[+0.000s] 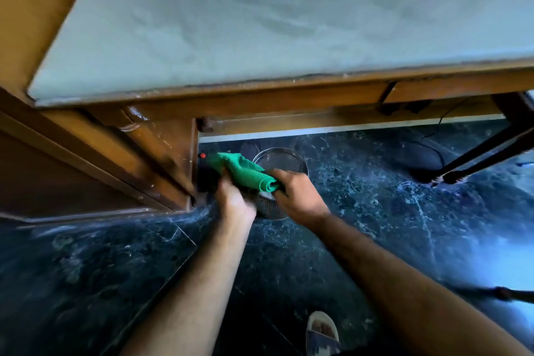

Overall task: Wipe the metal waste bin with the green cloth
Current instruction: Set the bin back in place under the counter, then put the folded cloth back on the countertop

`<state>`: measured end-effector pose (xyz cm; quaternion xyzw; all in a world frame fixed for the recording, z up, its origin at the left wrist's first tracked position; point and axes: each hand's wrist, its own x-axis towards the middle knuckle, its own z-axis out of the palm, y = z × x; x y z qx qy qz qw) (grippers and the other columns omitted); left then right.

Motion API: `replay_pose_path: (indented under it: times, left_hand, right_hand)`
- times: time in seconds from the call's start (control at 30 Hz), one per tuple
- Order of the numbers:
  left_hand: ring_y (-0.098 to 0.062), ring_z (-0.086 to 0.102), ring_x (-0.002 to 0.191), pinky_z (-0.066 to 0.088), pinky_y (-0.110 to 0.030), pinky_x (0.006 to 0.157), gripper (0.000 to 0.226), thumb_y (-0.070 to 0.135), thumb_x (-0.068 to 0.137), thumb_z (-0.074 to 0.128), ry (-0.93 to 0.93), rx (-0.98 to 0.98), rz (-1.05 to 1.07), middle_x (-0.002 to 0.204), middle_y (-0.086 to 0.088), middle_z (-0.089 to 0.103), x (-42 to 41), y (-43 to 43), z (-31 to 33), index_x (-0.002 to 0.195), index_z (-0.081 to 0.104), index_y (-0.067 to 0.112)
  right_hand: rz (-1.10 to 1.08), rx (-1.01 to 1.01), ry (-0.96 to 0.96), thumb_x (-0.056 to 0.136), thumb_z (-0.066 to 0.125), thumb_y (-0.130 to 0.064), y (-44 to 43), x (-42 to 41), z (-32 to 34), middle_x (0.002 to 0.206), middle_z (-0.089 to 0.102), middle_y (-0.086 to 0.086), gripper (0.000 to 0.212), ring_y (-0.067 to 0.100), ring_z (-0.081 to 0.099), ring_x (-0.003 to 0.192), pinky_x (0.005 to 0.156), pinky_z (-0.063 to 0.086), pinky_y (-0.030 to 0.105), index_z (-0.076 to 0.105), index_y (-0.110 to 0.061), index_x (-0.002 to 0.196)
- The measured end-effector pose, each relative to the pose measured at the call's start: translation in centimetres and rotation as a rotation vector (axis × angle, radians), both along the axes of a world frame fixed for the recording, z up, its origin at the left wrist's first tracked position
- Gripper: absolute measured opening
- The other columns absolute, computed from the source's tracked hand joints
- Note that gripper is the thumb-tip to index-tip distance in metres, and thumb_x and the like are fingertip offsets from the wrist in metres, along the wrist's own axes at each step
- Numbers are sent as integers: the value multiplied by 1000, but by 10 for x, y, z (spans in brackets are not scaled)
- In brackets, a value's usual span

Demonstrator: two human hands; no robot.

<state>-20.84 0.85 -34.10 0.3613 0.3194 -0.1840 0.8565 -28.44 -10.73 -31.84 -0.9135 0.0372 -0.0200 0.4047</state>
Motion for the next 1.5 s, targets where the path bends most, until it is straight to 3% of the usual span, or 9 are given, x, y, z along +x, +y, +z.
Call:
replay_pose_path:
  times: [0.1, 0.23, 0.4, 0.53, 0.73, 0.87, 1.03, 1.23, 1.5]
  left_hand:
    - [-21, 63, 105, 50, -41, 93, 48, 52, 91, 58, 33, 30, -106, 113, -6, 67, -18, 16, 43, 121, 62, 14]
    - [-20, 52, 131, 37, -48, 111, 74, 55, 75, 70, -19, 101, -261, 141, 0, 60, -32, 40, 107, 141, 52, 28]
    - [-18, 65, 114, 52, -43, 95, 23, 32, 84, 72, -130, 85, -274, 116, 4, 76, -32, 65, 191, 107, 75, 33]
    - [-22, 67, 112, 50, -42, 91, 30, 26, 73, 79, -244, 221, -325, 106, 5, 78, -19, 72, 250, 103, 73, 26]
    - [-23, 68, 107, 52, -45, 89, 41, 27, 70, 85, -407, 535, -400, 105, 2, 77, 5, 63, 347, 108, 69, 23]
    - [-17, 71, 91, 57, -23, 67, 29, 27, 75, 84, -506, 733, -384, 97, 4, 76, 29, 50, 385, 100, 70, 24]
    - [-26, 74, 92, 61, -41, 81, 36, 22, 78, 82, -504, 754, -397, 105, -12, 76, 64, 38, 406, 110, 70, 12]
    - [-37, 70, 108, 59, -47, 88, 35, 11, 88, 71, -478, 758, -489, 120, -23, 70, 112, 40, 392, 121, 66, 1]
    - [-36, 72, 91, 60, -47, 87, 28, 10, 76, 83, -433, 891, -587, 93, -18, 73, 179, 37, 346, 100, 72, 1]
  right_hand:
    - [-93, 202, 32, 85, 62, -9, -3, -8, 58, 89, 72, 4, 22, 5, 60, 78, 69, 43, 21, 69, -9, 106]
    - [-151, 479, 109, 91, 65, -4, -10, -13, 128, 109, 72, 0, 33, 2, 66, 92, 82, 50, 10, 68, -11, 123]
    - [-218, 717, 130, 87, 68, -8, -21, -17, 220, 110, 75, -1, 30, 12, 70, 103, 94, 55, 30, 72, -27, 110]
    - [-286, 694, 136, 84, 72, -13, -36, -12, 276, 111, 76, 4, 26, 24, 71, 107, 101, 53, 48, 73, -28, 105]
    - [-306, 509, 163, 78, 82, -23, -74, 3, 355, 98, 79, 6, 31, 22, 76, 92, 87, 61, 44, 74, -15, 107]
    - [-324, 484, 193, 68, 91, -26, -93, 22, 392, 86, 79, 10, 37, 20, 78, 74, 68, 65, 33, 74, -7, 95]
    - [-383, 586, 201, 65, 93, -20, -107, 60, 414, 82, 78, 16, 32, 27, 78, 69, 61, 64, 35, 73, 0, 79]
    - [-393, 650, 295, 82, 79, -10, -112, 108, 396, 99, 76, 22, 31, 31, 77, 86, 72, 64, 36, 71, 6, 107]
    - [-565, 614, 368, 72, 88, -10, -116, 164, 352, 83, 77, 16, 17, 26, 78, 73, 65, 64, 33, 75, -3, 81]
